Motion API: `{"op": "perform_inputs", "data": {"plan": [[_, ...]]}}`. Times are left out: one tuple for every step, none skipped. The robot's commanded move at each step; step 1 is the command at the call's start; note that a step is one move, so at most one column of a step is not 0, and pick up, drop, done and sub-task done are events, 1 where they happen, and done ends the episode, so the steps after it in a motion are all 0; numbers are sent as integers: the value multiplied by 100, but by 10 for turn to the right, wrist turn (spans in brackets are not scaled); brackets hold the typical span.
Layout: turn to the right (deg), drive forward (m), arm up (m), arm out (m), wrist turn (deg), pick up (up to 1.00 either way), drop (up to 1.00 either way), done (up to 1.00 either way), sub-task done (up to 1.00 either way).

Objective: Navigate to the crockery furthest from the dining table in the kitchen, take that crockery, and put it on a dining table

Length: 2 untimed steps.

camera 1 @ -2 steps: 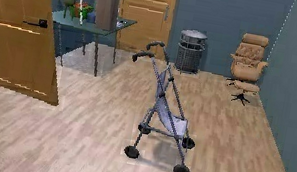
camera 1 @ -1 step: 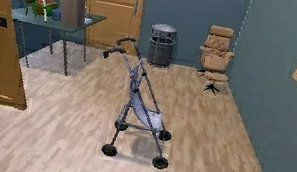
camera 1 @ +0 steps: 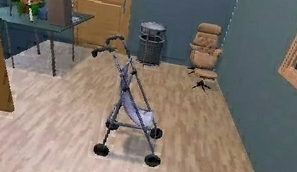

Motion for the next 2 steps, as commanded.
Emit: {"op": "perform_inputs", "data": {"plan": [[0, 10, 0, 0, 0, 0, 0, 0, 0], [-450, 0, 0, 0, 0, 0, 0, 0, 0]]}}
